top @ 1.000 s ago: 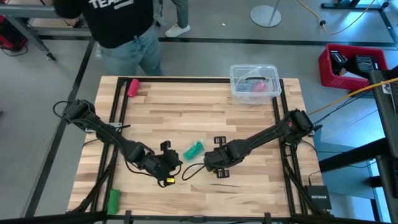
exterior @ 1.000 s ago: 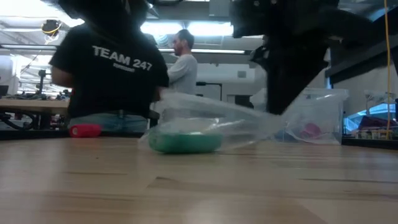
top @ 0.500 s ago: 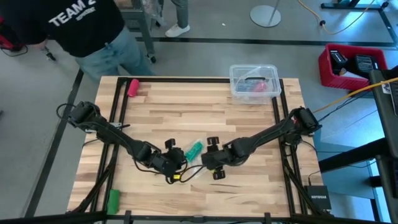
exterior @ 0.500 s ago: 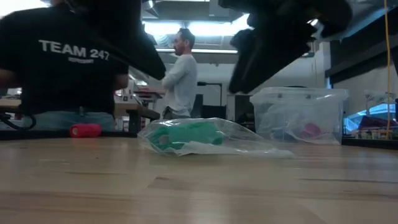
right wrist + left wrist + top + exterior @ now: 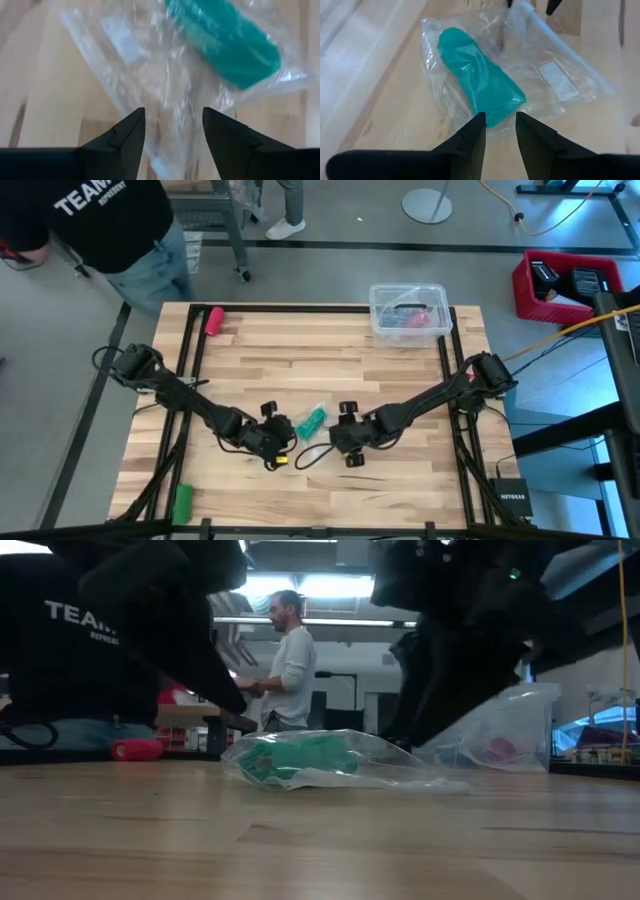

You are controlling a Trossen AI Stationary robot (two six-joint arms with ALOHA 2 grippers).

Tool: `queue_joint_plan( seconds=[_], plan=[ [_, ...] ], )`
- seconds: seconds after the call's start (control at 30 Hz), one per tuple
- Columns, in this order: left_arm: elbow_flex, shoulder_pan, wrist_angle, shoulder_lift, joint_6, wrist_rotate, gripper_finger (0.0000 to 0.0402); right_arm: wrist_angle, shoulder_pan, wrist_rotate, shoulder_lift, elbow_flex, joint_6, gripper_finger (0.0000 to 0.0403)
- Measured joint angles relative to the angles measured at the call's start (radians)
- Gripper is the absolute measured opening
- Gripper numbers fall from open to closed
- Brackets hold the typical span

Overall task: Roll bandage
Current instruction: Open the transparent container

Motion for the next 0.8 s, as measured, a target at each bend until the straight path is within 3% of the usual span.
queue_joint_plan(
  seconds=[0.2, 0.8],
  plan=[
    [-0.010, 0.006, 0.013, 0.010, -0.011, -0.004, 0.0100, -0.117, 0.000, 0.024, -0.078, 0.000, -0.009, 0.0202],
    [-0.010, 0.036, 0.052, 0.003, 0.083, -0.040, 0.0100, -0.254, -0.147, 0.248, -0.599, -0.148, -0.076, 0.0202]
  ],
)
